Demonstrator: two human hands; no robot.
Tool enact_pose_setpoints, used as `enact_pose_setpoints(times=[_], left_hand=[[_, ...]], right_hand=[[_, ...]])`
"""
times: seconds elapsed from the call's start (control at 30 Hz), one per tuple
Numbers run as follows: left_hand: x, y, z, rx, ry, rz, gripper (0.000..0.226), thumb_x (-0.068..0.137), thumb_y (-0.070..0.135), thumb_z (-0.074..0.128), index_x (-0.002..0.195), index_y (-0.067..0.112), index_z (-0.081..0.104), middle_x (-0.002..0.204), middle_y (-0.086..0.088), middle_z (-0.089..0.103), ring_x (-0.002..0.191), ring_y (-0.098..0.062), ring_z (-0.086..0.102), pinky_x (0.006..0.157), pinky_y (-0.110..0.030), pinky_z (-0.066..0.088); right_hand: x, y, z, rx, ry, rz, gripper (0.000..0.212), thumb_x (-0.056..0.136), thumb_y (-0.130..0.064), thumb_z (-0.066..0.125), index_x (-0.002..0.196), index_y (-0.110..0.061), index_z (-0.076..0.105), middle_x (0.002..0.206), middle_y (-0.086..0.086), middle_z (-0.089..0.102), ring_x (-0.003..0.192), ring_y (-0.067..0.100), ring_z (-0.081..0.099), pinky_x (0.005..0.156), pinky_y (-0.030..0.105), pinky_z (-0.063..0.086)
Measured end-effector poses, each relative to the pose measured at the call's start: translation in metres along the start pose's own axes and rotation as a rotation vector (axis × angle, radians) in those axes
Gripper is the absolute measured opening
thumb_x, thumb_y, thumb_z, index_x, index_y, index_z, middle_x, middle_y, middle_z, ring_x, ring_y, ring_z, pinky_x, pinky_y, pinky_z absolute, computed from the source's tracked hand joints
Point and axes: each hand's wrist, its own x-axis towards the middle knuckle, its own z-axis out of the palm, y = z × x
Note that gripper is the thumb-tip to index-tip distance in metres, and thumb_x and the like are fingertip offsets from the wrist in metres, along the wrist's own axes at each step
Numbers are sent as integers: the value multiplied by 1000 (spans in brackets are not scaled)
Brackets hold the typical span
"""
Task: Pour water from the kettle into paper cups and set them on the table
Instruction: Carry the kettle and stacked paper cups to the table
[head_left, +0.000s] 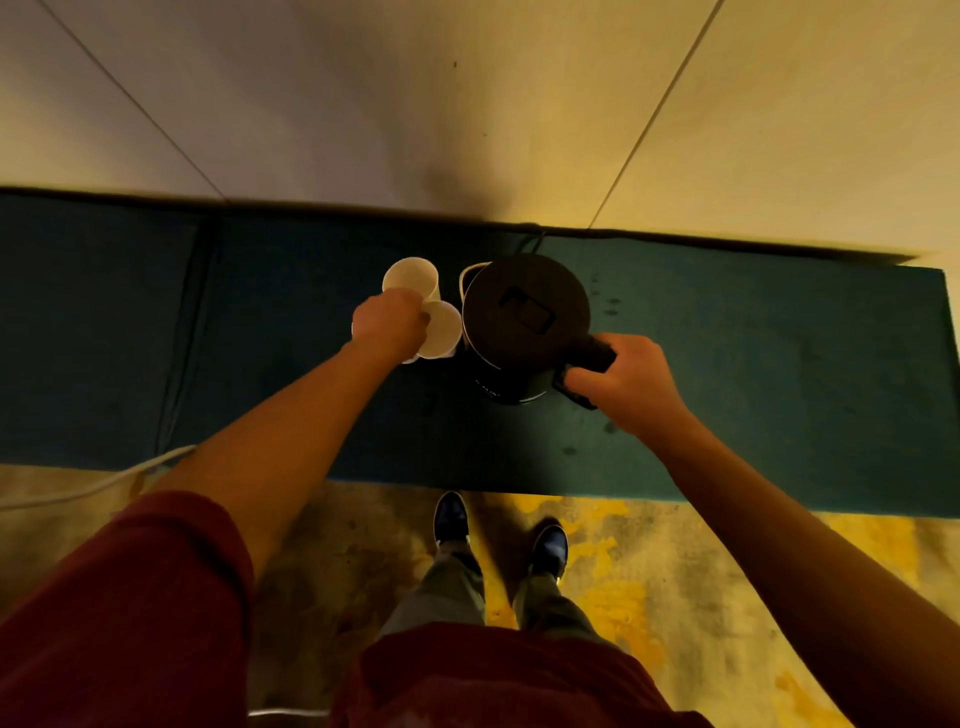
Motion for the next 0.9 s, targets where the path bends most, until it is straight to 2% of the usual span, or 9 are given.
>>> enact_pose_setpoints(times=[0.1,0.2,0.3,0.4,0.5,0.57,0.63,0.73,0.9], left_hand=[[-9,-6,1,-34,-21,-42,20,90,31,63,92,12,58,66,-4,51,70,-28,62,70,-43,58],[-17,-14,-3,-60,6,-45,18,90,30,63,94,12,59,67,-4,53,73,-30,66,72,-46,60],[-19,-17,-16,-85,40,-53,20,90,29,65,96,12,58,78,-8,58,77,-31,66,73,-47,60],[-29,-19,-28,-56,73,-59,19,91,29,63,99,12,58,83,-10,60,80,-31,66,75,-47,59],[-42,-18,-43,-48,91,-61,21,91,30,61,104,13,60,81,-8,59,75,-28,64,70,-42,58],[-56,-19,-49,-75,143,-72,21,93,32,59,102,14,61,76,-6,55,70,-26,61,65,-39,55],[-62,-19,-51,-84,151,-97,20,92,32,60,101,14,60,71,-4,53,68,-25,60,64,-39,55],[-102,-24,-57,-151,247,-231,18,91,31,62,96,15,57,67,-3,51,59,-22,55,58,-37,50],[-153,-33,-50,-243,314,-397,18,91,30,62,96,13,61,67,-2,54,56,-18,54,52,-32,44]], right_hand=[[-7,-3,-3,-22,3,-4,22,78,-9,77,73,5,62,63,26,62,52,24,54,51,40,49],[-14,-12,-8,-18,25,-9,23,78,-9,76,71,5,61,63,26,62,52,29,57,50,44,51],[-14,-25,-23,32,63,-28,26,72,-17,73,63,1,56,51,9,54,46,14,49,46,30,42],[-22,-41,-35,82,65,-37,20,63,-27,65,59,-10,56,40,-10,51,37,1,47,38,13,36],[-28,-52,-45,115,76,-47,15,62,-26,63,57,-15,54,38,-13,51,35,-1,49,37,11,35],[-32,-55,-50,123,96,-81,20,62,-27,62,61,-8,59,44,-7,56,40,3,53,43,19,42],[-31,-55,-50,122,103,-96,33,63,-29,62,67,4,61,54,12,61,48,16,56,52,31,46],[-37,-66,-64,84,46,-243,43,65,-31,63,71,11,59,62,28,60,53,22,53,56,34,43],[-38,-75,-77,88,-99,-375,28,64,-29,65,59,-3,58,44,-2,53,41,12,49,44,23,42]])
